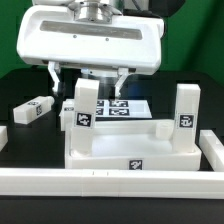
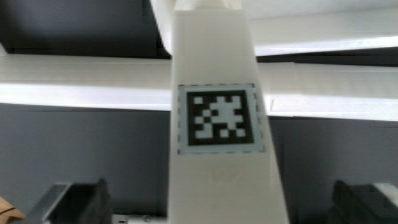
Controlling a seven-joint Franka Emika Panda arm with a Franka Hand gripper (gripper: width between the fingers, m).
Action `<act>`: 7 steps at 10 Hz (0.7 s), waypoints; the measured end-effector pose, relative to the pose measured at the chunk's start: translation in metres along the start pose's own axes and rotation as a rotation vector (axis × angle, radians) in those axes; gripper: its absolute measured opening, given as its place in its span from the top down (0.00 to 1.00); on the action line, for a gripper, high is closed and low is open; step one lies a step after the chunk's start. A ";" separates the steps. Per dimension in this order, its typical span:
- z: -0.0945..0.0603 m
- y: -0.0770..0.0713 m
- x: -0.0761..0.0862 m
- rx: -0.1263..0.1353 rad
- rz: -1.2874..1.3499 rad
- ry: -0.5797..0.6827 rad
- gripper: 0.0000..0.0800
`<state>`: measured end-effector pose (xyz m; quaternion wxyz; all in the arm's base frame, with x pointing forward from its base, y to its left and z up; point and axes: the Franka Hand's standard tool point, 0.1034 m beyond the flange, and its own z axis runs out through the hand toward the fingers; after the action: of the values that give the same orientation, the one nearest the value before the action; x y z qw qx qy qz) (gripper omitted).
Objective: Assemble desk
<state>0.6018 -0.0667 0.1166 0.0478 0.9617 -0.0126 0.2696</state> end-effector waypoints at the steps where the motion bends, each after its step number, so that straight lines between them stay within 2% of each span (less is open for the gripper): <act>1: 0.000 0.000 0.000 0.000 0.000 -0.001 0.20; 3: -0.007 0.000 0.007 0.014 0.005 -0.018 0.19; 5: -0.024 -0.001 0.022 0.038 0.011 -0.037 0.19; 7: -0.025 -0.002 0.020 0.048 0.014 -0.062 0.19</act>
Offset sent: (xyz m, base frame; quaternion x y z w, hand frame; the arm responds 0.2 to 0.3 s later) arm 0.0058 -0.0068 0.0396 -0.0115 -0.0459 -0.0183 0.9987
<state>0.6065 -0.0618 0.1477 0.0223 0.9704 -0.0144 0.2402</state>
